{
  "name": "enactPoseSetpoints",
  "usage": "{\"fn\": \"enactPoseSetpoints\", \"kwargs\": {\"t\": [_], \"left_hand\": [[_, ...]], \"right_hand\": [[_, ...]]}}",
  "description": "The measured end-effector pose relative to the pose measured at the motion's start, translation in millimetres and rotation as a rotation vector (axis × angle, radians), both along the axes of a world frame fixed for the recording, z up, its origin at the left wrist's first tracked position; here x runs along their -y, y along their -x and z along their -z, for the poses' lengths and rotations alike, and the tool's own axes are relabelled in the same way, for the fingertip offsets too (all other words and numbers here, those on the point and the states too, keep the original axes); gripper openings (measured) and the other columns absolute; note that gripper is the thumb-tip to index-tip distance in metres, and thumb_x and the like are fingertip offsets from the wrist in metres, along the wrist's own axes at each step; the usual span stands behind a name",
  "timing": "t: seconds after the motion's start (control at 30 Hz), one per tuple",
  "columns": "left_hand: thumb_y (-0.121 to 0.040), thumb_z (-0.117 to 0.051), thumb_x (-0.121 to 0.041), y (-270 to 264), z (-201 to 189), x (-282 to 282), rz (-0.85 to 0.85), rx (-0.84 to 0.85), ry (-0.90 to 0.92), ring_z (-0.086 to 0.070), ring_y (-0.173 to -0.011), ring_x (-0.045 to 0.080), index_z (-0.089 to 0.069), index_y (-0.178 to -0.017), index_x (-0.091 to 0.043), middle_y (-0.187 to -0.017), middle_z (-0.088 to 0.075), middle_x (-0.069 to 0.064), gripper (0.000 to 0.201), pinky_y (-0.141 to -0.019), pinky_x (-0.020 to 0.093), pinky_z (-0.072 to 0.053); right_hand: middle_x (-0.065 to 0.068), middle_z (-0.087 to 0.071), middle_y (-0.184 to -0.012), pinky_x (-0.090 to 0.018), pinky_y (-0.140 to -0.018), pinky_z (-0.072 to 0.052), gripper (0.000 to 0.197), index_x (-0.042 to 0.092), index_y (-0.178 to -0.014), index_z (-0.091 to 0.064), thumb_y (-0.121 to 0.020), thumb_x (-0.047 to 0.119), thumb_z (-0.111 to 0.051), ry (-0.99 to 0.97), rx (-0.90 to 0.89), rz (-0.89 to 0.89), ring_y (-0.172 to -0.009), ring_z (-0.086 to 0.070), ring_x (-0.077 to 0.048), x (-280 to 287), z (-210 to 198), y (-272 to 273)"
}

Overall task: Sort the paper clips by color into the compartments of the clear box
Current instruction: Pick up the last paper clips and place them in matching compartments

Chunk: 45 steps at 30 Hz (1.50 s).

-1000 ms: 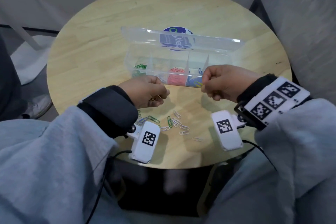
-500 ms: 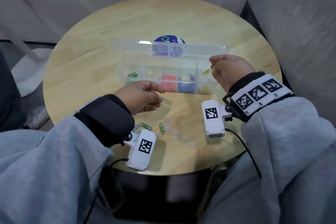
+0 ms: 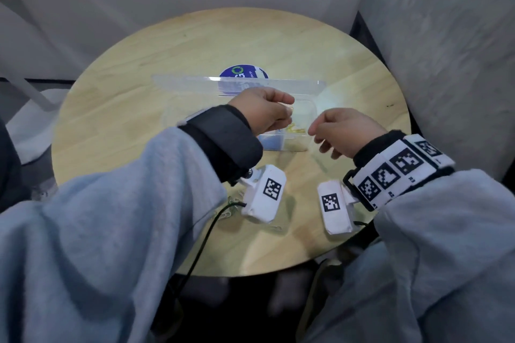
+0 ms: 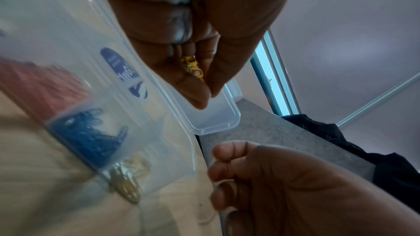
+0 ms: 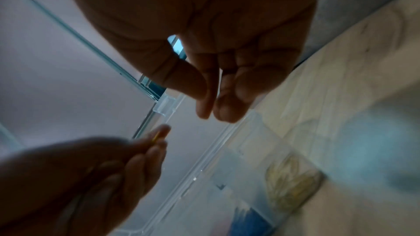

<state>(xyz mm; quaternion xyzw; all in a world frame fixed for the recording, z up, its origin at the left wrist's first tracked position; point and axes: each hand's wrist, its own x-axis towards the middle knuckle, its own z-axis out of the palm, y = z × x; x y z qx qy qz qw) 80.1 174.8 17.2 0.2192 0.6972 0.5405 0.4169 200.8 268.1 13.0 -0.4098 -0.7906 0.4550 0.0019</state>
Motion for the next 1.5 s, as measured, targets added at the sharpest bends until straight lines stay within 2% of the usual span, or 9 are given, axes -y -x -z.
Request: {"fn": "enactPoseSetpoints", "kwargs": {"t": [0.13, 0.27, 0.37, 0.47, 0.57, 0.73, 1.1, 1.33, 1.5], "left_hand": [[-0.09, -0.053, -0.003, -6.9, 3.5, -20.3, 0.024, -0.079, 0.032, -0.055, -0.099, 0.017, -0.053, -0.128, -0.007, -0.107, -0.056, 0.004, 0.038, -0.099, 0.03, -0.047], [-0.092, -0.05, -0.003, -1.1, 7.5, -14.2, 0.074, -0.119, 0.051, -0.05, -0.105, 0.016, -0.048, -0.135, -0.012, -0.114, -0.052, -0.001, 0.044, -0.109, 0.035, -0.039], [-0.092, -0.047, 0.001, 8.3, 9.0, 4.2, 0.064, -0.137, 0.037, -0.051, -0.105, 0.013, -0.052, -0.13, -0.011, -0.111, -0.054, -0.003, 0.04, -0.103, 0.03, -0.043], [-0.091, -0.049, 0.001, 15.3, 8.9, 31.7, 0.052, -0.18, 0.025, -0.059, -0.081, 0.013, -0.059, -0.103, -0.017, -0.085, -0.059, -0.001, 0.024, -0.073, 0.018, -0.051], [-0.088, -0.057, -0.008, 17.6, 14.1, 61.0, 0.204, -0.47, 0.259, -0.054, -0.064, 0.011, -0.062, -0.095, -0.021, -0.07, -0.056, -0.005, 0.016, -0.056, 0.013, -0.045], [-0.08, -0.067, -0.029, 9.9, 33.4, 87.3, 0.591, -0.825, 0.793, -0.05, -0.085, 0.012, -0.059, -0.113, -0.027, -0.092, -0.053, -0.01, 0.035, -0.073, 0.021, -0.036], [-0.074, -0.073, -0.03, -4.6, 54.7, 86.2, 0.73, -1.028, 0.739, -0.049, -0.11, 0.02, -0.056, -0.11, -0.027, -0.113, -0.052, -0.002, 0.04, -0.086, 0.032, -0.043], [-0.078, -0.069, -0.035, -0.6, 59.6, 85.8, 0.72, -1.015, 0.742, -0.052, -0.104, 0.019, -0.062, -0.095, -0.023, -0.107, -0.056, -0.003, 0.022, -0.083, 0.032, -0.043], [-0.08, -0.067, -0.034, -1.3, 60.4, 87.2, 0.717, -1.01, 0.731, -0.053, -0.102, 0.018, -0.062, -0.095, -0.023, -0.102, -0.055, -0.004, 0.019, -0.082, 0.031, -0.043]], "right_hand": [[-0.002, -0.058, -0.07, -0.03, -0.062, -0.044, 0.015, 0.012, -0.086, -0.063, -0.086, 0.014, -0.048, -0.025, 0.152, -0.099, -0.063, -0.052, -0.021, 7.5, 0.9, -2.1], [0.0, -0.056, -0.067, -0.026, -0.058, -0.043, 0.014, 0.012, -0.088, -0.061, -0.087, 0.011, -0.046, -0.014, 0.194, -0.185, -0.056, -0.05, -0.017, 15.3, 3.7, -0.5], [-0.003, -0.057, -0.07, -0.025, -0.057, -0.044, 0.016, 0.013, -0.091, -0.062, -0.087, 0.011, -0.046, -0.038, 0.236, -0.256, -0.06, -0.051, -0.018, 19.1, 6.1, 0.9], [0.002, -0.055, -0.068, -0.021, -0.051, -0.041, 0.012, 0.017, -0.087, -0.061, -0.085, 0.012, -0.05, -0.07, 0.271, -0.342, -0.059, -0.05, -0.014, 23.3, 9.7, 1.7], [0.01, -0.051, -0.066, -0.019, -0.053, -0.04, 0.01, 0.022, -0.077, -0.056, -0.082, 0.015, -0.061, -0.132, 0.315, -0.479, -0.058, -0.048, -0.007, 32.7, 16.9, 5.7], [0.012, -0.051, -0.074, -0.026, -0.065, -0.042, 0.022, 0.027, -0.077, -0.05, -0.076, 0.027, -0.071, -0.248, 0.434, -0.665, -0.075, -0.051, -0.013, 53.7, 30.7, 12.2], [-0.002, -0.066, -0.098, -0.029, -0.072, -0.047, 0.027, 0.013, -0.106, -0.065, -0.085, 0.03, -0.062, -0.465, 0.709, -0.993, -0.085, -0.058, -0.019, 88.1, 41.2, 16.2], [0.002, -0.063, -0.092, -0.032, -0.077, -0.049, 0.012, 0.018, -0.087, -0.061, -0.085, 0.029, -0.064, -0.434, 0.61, -0.981, -0.087, -0.058, -0.02, 84.7, 45.1, 19.1], [0.003, -0.054, -0.083, -0.028, -0.062, -0.04, 0.026, 0.02, -0.077, -0.044, -0.084, 0.032, -0.066, -0.455, 0.546, -0.998, -0.082, -0.051, -0.02, 90.4, 45.1, 18.5]]}}
